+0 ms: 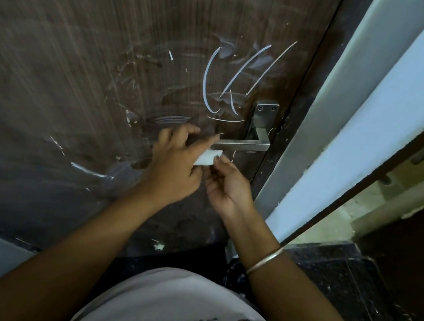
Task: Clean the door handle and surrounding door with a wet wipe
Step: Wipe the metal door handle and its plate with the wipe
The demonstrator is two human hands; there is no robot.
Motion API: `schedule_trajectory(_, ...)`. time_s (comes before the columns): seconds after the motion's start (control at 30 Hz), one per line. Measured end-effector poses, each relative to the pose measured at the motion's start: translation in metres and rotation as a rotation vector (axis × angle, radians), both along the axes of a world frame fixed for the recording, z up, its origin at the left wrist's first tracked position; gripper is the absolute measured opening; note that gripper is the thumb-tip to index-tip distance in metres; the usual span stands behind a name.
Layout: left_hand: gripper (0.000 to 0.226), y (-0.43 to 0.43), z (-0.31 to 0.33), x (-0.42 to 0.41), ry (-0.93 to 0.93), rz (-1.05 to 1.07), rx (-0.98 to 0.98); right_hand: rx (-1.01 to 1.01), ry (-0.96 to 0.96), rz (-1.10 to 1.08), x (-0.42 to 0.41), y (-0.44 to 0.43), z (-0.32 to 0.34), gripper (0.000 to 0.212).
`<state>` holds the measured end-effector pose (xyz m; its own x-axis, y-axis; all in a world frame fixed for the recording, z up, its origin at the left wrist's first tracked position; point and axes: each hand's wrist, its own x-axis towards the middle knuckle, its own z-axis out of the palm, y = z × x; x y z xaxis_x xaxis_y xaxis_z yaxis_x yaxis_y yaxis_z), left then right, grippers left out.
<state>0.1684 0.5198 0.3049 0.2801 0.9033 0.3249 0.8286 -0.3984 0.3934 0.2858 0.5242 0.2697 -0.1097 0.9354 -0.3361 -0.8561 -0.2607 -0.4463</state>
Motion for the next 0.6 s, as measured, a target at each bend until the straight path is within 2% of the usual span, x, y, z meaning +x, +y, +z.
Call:
schedule_trajectory(0.23,0.064,-0.003,0.002,-0.002,0.062,0.003,-0.053,-0.076,0.11,0.051,0.01,-0.005,0.005,0.017)
schedule_trajectory(0.4,0.068,-0.006,0.004,0.001,0.065,0.026,-0.069,-0.061,0.071,-0.014,0.016,-0.001,0.009,0.02)
schedule_trajectory(0.6,0.066,-0.008,0.006,0.002,0.092,0.042,-0.083,-0.04,0.028,0.078,0.001,-0.006,0.008,0.02)
